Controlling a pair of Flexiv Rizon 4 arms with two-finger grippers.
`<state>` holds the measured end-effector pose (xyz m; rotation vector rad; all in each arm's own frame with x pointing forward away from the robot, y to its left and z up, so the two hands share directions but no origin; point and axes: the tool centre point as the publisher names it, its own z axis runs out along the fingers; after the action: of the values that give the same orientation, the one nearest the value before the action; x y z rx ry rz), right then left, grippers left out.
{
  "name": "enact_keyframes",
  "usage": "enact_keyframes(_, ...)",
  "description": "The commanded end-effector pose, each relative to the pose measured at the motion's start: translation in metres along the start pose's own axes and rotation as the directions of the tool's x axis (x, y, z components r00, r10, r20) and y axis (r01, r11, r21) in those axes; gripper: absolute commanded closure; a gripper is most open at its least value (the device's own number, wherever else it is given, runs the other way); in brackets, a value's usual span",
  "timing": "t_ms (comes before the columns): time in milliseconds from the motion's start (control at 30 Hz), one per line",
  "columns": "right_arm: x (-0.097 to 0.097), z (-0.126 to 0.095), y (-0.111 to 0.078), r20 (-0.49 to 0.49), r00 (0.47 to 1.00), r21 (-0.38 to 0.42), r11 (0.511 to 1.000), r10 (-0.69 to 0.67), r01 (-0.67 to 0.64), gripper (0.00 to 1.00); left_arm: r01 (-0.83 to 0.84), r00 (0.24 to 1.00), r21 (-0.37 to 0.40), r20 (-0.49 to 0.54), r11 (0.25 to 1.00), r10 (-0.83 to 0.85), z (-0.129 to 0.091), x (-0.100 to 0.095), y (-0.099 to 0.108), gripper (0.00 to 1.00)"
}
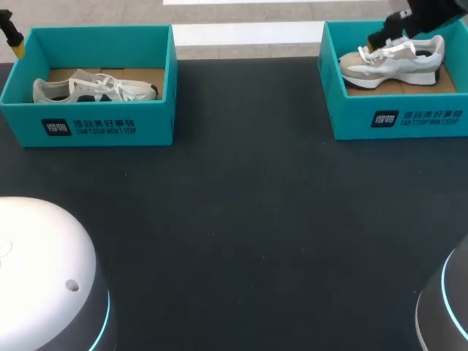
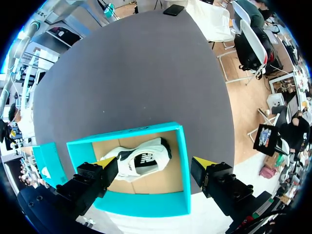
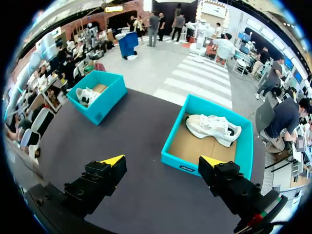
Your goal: Take the shoe out of the shoebox, open the shoe tongue, remove and reinsert the insole, then place the shoe into the shoebox
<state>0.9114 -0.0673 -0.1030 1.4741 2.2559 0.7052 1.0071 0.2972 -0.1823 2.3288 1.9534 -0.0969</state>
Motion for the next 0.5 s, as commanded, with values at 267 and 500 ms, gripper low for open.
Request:
enact_keyframes(267, -0.078, 0.070, 0.065, 0.142, 0.933, 0.001, 0.942, 0.331, -0.334, 0.00, 0.000, 1.000, -0.001, -0.002, 1.000, 0.000, 0.000, 0.000, -0.001, 0.00)
enact_keyframes(500, -0.131, 0.094, 0.066, 0.182, 0.913, 0.059, 0.923, 0.365, -0.381, 0.00, 0.000, 1.000, -0.001, -0.002, 1.000, 0.000, 0.000, 0.000, -0.001, 0.00)
